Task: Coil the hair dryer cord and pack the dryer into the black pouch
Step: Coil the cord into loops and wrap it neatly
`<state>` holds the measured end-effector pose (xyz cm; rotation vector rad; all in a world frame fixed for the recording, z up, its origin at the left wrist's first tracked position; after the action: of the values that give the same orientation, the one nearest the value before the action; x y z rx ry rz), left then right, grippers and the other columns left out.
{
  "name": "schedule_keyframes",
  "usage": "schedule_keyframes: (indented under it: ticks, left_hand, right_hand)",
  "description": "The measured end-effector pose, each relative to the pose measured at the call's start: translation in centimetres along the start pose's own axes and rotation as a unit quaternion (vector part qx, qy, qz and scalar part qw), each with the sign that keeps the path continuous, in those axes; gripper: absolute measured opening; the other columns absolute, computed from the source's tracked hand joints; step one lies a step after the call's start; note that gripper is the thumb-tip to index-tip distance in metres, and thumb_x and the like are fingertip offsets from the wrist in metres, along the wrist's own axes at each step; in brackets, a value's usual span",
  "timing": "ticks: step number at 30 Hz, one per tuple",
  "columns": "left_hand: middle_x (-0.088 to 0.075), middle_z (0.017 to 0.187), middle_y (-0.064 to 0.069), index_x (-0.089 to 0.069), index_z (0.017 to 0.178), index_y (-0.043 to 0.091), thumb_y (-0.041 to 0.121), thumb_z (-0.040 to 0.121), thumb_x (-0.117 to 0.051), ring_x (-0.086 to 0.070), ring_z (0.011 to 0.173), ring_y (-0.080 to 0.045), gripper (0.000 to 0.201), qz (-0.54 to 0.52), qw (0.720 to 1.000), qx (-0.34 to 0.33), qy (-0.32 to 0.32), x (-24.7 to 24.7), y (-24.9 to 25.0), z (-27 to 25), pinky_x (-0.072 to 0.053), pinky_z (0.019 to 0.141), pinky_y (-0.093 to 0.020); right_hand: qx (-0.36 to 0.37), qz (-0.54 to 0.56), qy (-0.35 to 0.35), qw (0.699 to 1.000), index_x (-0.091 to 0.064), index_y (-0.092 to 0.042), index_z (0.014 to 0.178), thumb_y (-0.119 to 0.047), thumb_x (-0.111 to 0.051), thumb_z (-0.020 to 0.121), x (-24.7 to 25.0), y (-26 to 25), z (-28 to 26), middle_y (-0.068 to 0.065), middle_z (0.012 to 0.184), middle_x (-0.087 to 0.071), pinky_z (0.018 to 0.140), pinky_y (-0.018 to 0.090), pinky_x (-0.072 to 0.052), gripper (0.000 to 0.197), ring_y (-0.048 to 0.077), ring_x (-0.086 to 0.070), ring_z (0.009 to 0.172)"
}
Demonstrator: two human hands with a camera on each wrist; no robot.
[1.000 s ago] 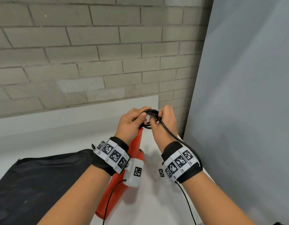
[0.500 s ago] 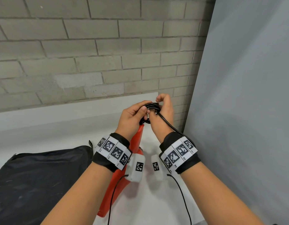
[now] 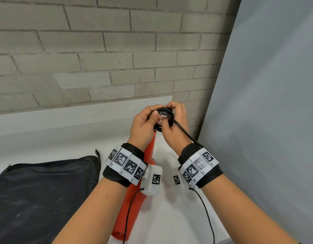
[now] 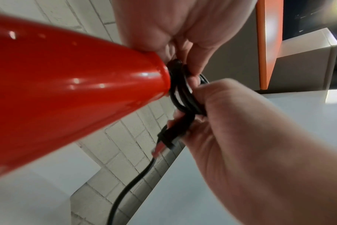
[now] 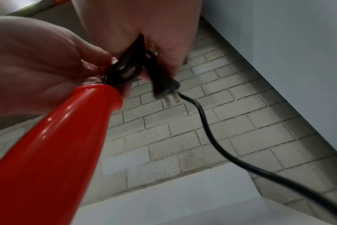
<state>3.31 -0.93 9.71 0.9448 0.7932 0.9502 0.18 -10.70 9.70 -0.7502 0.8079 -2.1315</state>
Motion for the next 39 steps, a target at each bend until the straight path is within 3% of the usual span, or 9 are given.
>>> schedule_keyframes:
  ticks: [6,11,15,18,23,26,31,35,39]
  left_hand:
    - [-0.051,0.071,0.0,-0.061,0.093,0.022,0.003,0.094,-0.038,-0.048,0.059,-0.005,0.03,-0.001,1.0,0.004,0.027,1.6,-0.1,0.8,-0.045,0.064,-0.02]
    - [-0.052,0.07,0.0,-0.06,0.091,0.016,0.001,0.094,-0.036,-0.05,0.056,-0.004,0.027,-0.052,0.997,0.024,0.06,2.6,-0.2,1.3,-0.048,0.061,-0.016]
    - [-0.047,0.062,0.005,-0.055,0.08,0.015,0.001,0.095,-0.032,-0.041,0.043,0.0,0.031,-0.149,0.982,0.058,0.105,4.0,-0.2,2.1,-0.04,0.051,-0.017]
    - [-0.041,0.067,0.001,-0.054,0.082,0.015,0.002,0.095,-0.031,-0.039,0.042,-0.001,0.03,-0.139,0.984,0.055,0.095,4.0,0.0,2.0,-0.041,0.047,-0.014]
    - [-0.042,0.067,0.0,-0.056,0.087,0.014,0.002,0.095,-0.031,-0.04,0.043,0.0,0.029,-0.127,0.988,0.051,0.072,3.4,0.0,1.8,-0.038,0.048,-0.011]
    - [-0.045,0.065,0.003,-0.057,0.088,0.015,0.003,0.095,-0.032,-0.042,0.045,0.0,0.029,-0.132,0.988,0.062,0.058,3.1,0.0,1.8,-0.04,0.05,-0.013]
    - [-0.053,0.061,0.007,-0.06,0.089,0.014,0.002,0.094,-0.036,-0.048,0.051,-0.002,0.027,-0.092,0.992,0.075,0.043,3.1,0.2,2.1,-0.045,0.056,-0.016]
    - [-0.052,0.059,0.005,-0.059,0.087,0.012,0.0,0.093,-0.034,-0.047,0.047,-0.002,0.028,-0.087,0.993,0.074,0.038,3.6,0.5,2.1,-0.046,0.052,-0.017]
    - [-0.049,0.05,0.011,-0.059,0.091,0.01,0.001,0.093,-0.03,-0.038,0.042,-0.002,0.03,-0.139,0.985,0.097,0.034,4.4,0.4,2.2,-0.037,0.048,-0.015]
  right_hand:
    - [0.034,-0.079,-0.035,0.996,-0.049,0.002,0.107,-0.008,-0.052,0.087,0.1,2.4,-3.8,0.002,0.114,-0.032,0.075,-0.006,-0.031,0.023,-0.026,-0.038,0.084]
    - [0.009,-0.142,-0.166,0.976,-0.054,-0.004,0.097,-0.001,-0.043,0.09,-0.3,6.4,-5.6,0.003,0.093,-0.049,0.074,0.005,-0.034,0.013,-0.003,-0.043,0.079]
    - [-0.166,-0.324,-0.389,0.846,-0.057,-0.014,0.114,0.004,-0.038,0.088,0.0,13.2,-7.9,0.01,0.114,-0.06,0.085,0.025,-0.041,0.037,0.024,-0.057,0.101]
    - [-0.221,-0.394,-0.46,0.764,-0.061,-0.012,0.112,0.002,-0.04,0.087,1.1,14.1,-8.0,0.012,0.122,-0.058,0.09,0.024,-0.041,0.035,0.026,-0.056,0.109]
    - [-0.19,-0.241,-0.344,0.887,-0.049,-0.019,0.125,-0.016,-0.05,0.091,0.2,9.1,-4.0,0.006,0.123,-0.055,0.084,0.022,-0.039,0.033,0.017,-0.052,0.098]
    - [-0.13,-0.065,-0.265,0.953,-0.042,-0.017,0.132,-0.007,-0.046,0.092,-1.4,4.9,-1.6,0.001,0.127,-0.05,0.081,0.006,-0.038,0.041,0.01,-0.048,0.104]
    - [-0.129,0.056,-0.238,0.961,-0.056,-0.027,0.115,-0.016,-0.052,0.09,-3.8,3.0,0.4,0.006,0.115,-0.063,0.091,0.04,-0.047,0.027,0.022,-0.058,0.099]
    - [-0.116,0.017,-0.171,0.978,-0.063,-0.011,0.104,-0.008,-0.054,0.089,-2.8,4.0,1.1,-0.002,0.083,-0.065,0.079,0.017,-0.044,0.017,-0.002,-0.059,0.078]
    - [-0.191,-0.2,-0.222,0.935,-0.064,-0.013,0.107,-0.014,-0.051,0.09,-0.8,9.1,0.3,0.009,0.103,-0.068,0.092,0.036,-0.047,0.021,0.022,-0.061,0.093]
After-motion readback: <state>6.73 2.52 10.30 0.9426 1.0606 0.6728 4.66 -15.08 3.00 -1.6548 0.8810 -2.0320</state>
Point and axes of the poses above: each hand's wrist, its own z-axis towards the middle knuckle, its own x-axis out of the back of the hand, y = z × x, the point moved 5 cm from there along z, towards the middle knuckle
